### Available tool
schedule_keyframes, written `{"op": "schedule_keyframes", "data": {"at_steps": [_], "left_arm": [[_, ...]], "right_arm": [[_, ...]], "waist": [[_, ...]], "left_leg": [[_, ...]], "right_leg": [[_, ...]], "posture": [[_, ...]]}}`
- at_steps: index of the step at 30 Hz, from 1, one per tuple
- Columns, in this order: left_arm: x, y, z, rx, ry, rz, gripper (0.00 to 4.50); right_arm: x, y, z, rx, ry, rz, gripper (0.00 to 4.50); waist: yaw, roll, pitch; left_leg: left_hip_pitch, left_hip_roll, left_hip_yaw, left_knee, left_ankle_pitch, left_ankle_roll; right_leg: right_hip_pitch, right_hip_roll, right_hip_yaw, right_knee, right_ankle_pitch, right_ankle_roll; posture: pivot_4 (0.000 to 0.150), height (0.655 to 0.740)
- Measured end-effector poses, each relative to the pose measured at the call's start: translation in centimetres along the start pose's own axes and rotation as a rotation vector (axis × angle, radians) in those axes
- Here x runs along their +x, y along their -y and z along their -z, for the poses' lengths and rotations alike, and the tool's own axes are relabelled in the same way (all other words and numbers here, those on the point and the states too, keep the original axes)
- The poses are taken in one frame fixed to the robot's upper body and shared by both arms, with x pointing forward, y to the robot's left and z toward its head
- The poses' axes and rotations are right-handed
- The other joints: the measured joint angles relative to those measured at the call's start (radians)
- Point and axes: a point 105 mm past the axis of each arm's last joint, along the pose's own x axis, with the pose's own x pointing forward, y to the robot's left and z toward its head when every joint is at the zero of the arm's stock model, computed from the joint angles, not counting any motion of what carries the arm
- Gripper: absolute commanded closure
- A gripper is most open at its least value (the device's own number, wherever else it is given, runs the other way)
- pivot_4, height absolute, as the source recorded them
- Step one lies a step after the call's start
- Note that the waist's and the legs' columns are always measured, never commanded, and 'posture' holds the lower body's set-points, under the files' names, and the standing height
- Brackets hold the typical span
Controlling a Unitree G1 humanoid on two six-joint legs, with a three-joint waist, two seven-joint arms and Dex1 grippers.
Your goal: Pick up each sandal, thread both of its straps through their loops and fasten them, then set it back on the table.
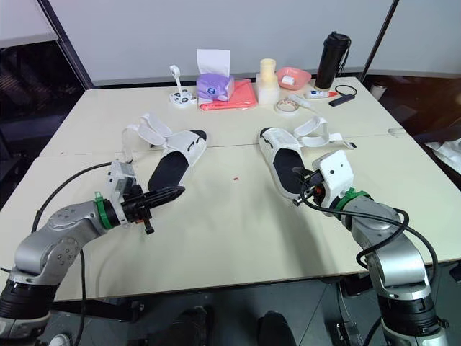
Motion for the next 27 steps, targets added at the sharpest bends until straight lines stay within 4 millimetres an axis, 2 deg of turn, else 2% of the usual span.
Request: {"op": "schedule_keyframes", "data": {"at_steps": [15,27], "left_arm": [[0.74,-0.28,-0.77,-0.001,0.027,-0.044,4.50],[1.02,-0.55,-0.73,0.004,0.033,-0.074,4.50]], "right_arm": [[0.01,0.03,0.57,-0.004,-0.035,0.011,4.50],[0.25,0.36,0.30,-0.038,-0.048,0.022,4.50]], "waist": [[0.001,0.000,0.000],[0.000,0.000,0.000]], "left_leg": [[0.000,0.000,0.000,0.000,0.000,0.000],[0.000,0.000,0.000,0.000,0.000,0.000]], "right_leg": [[0.000,0.000,0.000,0.000,0.000,0.000],[0.000,0.000,0.000,0.000,0.000,0.000]], "posture": [[0.150,0.7400],[0.150,0.7400]]}}
